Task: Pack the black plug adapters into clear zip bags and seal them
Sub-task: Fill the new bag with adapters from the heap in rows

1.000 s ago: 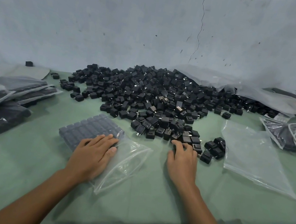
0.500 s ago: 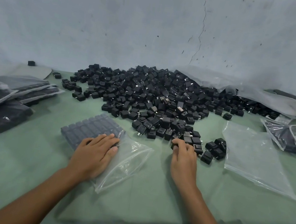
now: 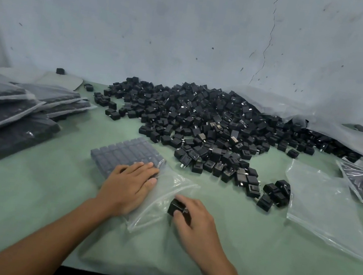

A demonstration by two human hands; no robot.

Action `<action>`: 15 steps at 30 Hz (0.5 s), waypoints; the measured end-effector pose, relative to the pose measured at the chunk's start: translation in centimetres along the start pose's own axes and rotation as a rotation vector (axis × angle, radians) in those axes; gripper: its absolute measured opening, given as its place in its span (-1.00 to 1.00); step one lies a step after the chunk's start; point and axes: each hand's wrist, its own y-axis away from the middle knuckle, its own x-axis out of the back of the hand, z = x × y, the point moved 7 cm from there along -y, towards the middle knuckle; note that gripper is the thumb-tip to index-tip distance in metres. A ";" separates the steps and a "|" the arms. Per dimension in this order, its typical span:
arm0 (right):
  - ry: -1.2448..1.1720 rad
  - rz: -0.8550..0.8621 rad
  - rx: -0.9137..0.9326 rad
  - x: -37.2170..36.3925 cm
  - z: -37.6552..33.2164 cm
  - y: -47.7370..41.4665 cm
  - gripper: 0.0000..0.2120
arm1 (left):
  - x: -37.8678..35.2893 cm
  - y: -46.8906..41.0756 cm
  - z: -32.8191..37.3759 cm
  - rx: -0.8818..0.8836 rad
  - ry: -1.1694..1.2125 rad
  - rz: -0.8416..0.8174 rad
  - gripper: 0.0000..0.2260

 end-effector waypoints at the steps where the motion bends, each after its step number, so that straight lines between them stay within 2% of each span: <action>1: 0.008 -0.014 0.010 -0.6 -0.5 -0.4 -0.69 | 0.0 0.0 0.0 0.000 0.001 -0.002 -0.51; 5: 0.042 0.001 -0.038 -2.7 -1.5 -2.4 -0.88 | -0.1 -0.1 -0.1 -0.003 0.017 -0.009 -0.53; 8: 0.068 0.037 -0.138 -3.3 -1.5 -3.9 -0.89 | -0.1 0.0 -0.2 -0.007 0.016 0.003 -0.54; 15: 0.108 0.096 -0.216 -4.0 -1.6 -5.8 -0.87 | 0.0 0.0 -0.1 -0.007 0.003 0.018 -0.55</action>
